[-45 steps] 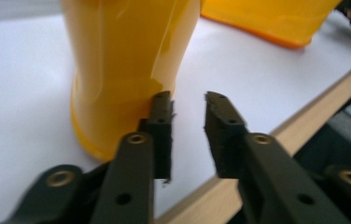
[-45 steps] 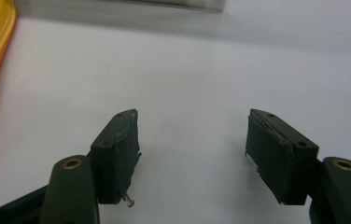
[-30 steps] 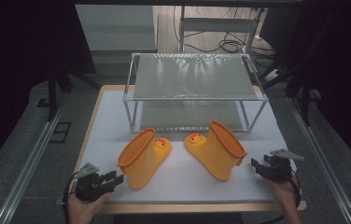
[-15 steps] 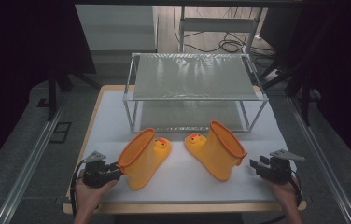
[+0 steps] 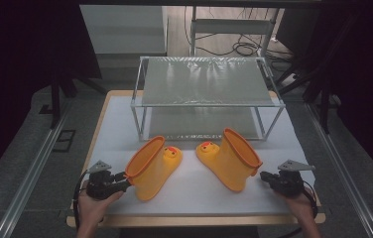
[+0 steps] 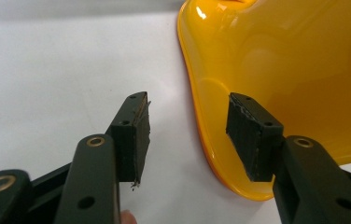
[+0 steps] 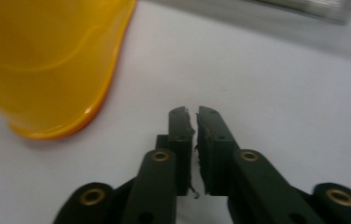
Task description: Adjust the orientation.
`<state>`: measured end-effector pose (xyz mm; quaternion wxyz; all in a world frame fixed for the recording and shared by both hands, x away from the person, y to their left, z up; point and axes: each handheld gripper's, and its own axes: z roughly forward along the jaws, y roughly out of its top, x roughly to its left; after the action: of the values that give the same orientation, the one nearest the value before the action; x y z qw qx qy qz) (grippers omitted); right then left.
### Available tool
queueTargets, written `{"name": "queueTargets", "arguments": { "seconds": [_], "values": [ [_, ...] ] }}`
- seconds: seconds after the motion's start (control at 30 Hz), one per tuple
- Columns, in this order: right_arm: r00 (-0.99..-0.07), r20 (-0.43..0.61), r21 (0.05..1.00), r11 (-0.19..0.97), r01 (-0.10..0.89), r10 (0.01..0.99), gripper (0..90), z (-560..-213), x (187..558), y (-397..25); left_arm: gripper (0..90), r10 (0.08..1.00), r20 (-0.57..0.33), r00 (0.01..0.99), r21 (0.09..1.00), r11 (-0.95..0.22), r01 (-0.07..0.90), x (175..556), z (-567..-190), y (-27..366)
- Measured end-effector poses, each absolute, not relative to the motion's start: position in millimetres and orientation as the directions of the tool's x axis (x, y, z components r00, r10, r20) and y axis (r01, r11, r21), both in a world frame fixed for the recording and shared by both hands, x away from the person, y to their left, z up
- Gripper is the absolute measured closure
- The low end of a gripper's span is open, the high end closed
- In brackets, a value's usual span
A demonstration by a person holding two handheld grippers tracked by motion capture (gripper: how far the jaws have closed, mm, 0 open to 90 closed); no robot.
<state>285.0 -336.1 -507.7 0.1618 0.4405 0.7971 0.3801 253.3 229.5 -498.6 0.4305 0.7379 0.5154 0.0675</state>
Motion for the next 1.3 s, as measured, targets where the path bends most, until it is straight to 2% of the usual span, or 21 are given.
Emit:
{"name": "queueTargets", "arguments": {
  "seconds": [0.07,0.37,0.77,1.07,1.3],
  "values": [
    [-0.587,0.079,0.742,0.346,0.575,0.806,89.6,-507.1,284.6,-332.6,49.3,0.817,-0.343,0.462,0.701,-0.105,0.705,253.7,-499.1,227.8],
    [-0.680,0.055,0.720,0.442,0.534,0.732,89.9,-510.4,282.6,-311.3,49.6,0.819,-0.345,0.458,0.718,-0.084,0.691,251.5,-495.9,226.3],
    [-0.746,0.005,0.694,0.535,0.483,0.666,90.0,-506.3,276.8,-293.1,52.1,0.842,-0.336,0.421,0.761,-0.021,0.649,246.6,-490.1,232.8],
    [-0.807,0.008,0.682,0.587,0.436,0.591,90.0,-504.7,273.0,-281.4,52.0,0.833,-0.336,0.440,0.758,-0.038,0.651,247.8,-492.0,229.4],
    [-0.852,0.007,0.671,0.629,0.393,0.524,90.0,-503.3,269.5,-256.1,51.7,0.829,-0.342,0.442,0.747,-0.045,0.664,249.0,-494.4,227.6]
  ]
}}
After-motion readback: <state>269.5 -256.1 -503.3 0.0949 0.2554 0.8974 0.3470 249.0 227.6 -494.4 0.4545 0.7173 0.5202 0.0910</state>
